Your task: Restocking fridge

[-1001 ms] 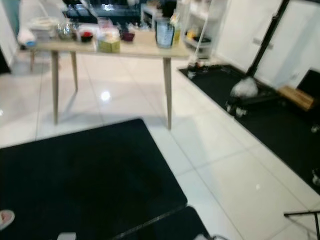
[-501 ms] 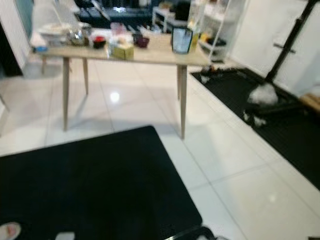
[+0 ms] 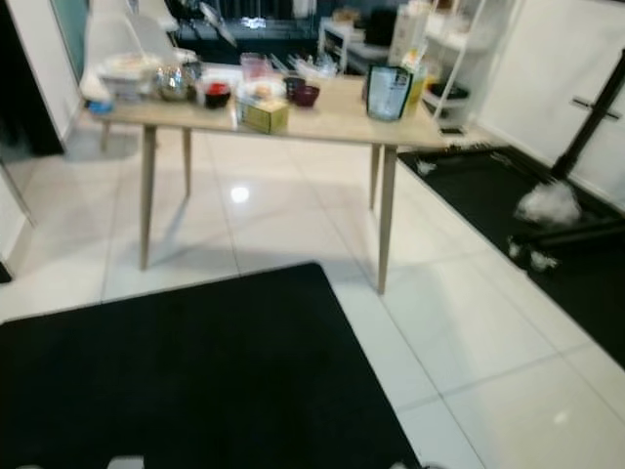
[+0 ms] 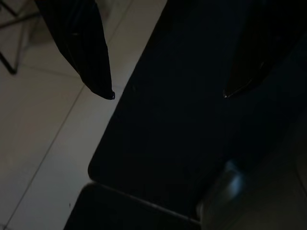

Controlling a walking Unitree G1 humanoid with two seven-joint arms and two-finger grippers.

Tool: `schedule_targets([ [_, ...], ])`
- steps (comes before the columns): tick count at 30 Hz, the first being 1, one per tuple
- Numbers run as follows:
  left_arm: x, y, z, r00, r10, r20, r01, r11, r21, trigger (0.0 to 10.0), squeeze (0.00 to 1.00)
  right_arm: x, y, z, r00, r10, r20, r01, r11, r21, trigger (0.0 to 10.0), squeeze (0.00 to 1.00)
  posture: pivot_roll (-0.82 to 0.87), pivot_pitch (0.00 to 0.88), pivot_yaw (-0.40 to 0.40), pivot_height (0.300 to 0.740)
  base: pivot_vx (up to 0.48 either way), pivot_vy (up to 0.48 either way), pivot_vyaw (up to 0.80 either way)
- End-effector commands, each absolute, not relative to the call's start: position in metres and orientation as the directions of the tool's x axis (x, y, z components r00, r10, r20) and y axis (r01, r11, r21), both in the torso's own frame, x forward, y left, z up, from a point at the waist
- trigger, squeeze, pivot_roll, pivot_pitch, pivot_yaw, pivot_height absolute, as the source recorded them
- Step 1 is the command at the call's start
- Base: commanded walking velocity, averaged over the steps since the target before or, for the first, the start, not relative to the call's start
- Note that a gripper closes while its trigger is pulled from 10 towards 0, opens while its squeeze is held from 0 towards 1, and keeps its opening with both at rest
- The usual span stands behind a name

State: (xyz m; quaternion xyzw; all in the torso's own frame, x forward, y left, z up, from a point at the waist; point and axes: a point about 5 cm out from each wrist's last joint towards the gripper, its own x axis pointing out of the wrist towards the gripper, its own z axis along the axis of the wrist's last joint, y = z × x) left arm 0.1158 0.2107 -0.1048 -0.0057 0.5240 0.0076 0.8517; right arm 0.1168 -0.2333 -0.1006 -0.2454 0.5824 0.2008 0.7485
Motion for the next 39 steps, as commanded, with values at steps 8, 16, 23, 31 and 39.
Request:
schedule_targets([
  [8, 0.1163, 0.2061, -0.1056, 0.447, -0.008, -0.894, -0.013, 1.000, -0.016, 10.0, 0.00, 0.1171, -0.2437, -0.0985, 0.235, -0.047, -0.971, -0.577, 0.797, -0.178, 10.0, 0.00, -0.03, 0.000, -0.052, 0.740, 0.332, 0.000, 0.00],
  [16, 0.1182, 0.2069, -0.1050, 0.449, -0.005, -0.893, -0.014, 1.000, -0.013, 10.0, 0.00, 0.1181, -0.2428, -0.0986, 0.237, -0.051, -0.970, -0.568, 0.803, -0.181, 10.0, 0.00, -0.03, 0.000, -0.046, 0.740, 0.333, 0.000, 0.00],
  [23, 0.1169, 0.2074, -0.1053, 0.445, -0.003, -0.895, -0.014, 1.000, -0.011, 10.0, 0.00, 0.1172, -0.2426, -0.0989, 0.233, -0.053, -0.971, -0.565, 0.805, -0.180, 10.0, 0.00, -0.03, 0.000, -0.046, 0.740, 0.336, 0.000, 0.00],
  [31, 0.1175, 0.2057, -0.1054, 0.448, -0.008, -0.894, -0.014, 1.000, -0.016, 10.0, 0.00, 0.1170, -0.2429, -0.0989, 0.233, -0.054, -0.971, -0.563, 0.807, -0.180, 10.0, 0.00, -0.02, 0.000, -0.051, 0.740, 0.338, 0.000, 0.00],
  [39, 0.1178, 0.2057, -0.1053, 0.447, -0.007, -0.894, -0.015, 1.000, -0.015, 10.0, 0.00, 0.1187, -0.2426, -0.0985, 0.237, -0.053, -0.970, -0.561, 0.807, -0.181, 10.0, 0.00, -0.02, 0.000, -0.049, 0.740, 0.343, 0.000, 0.00],
])
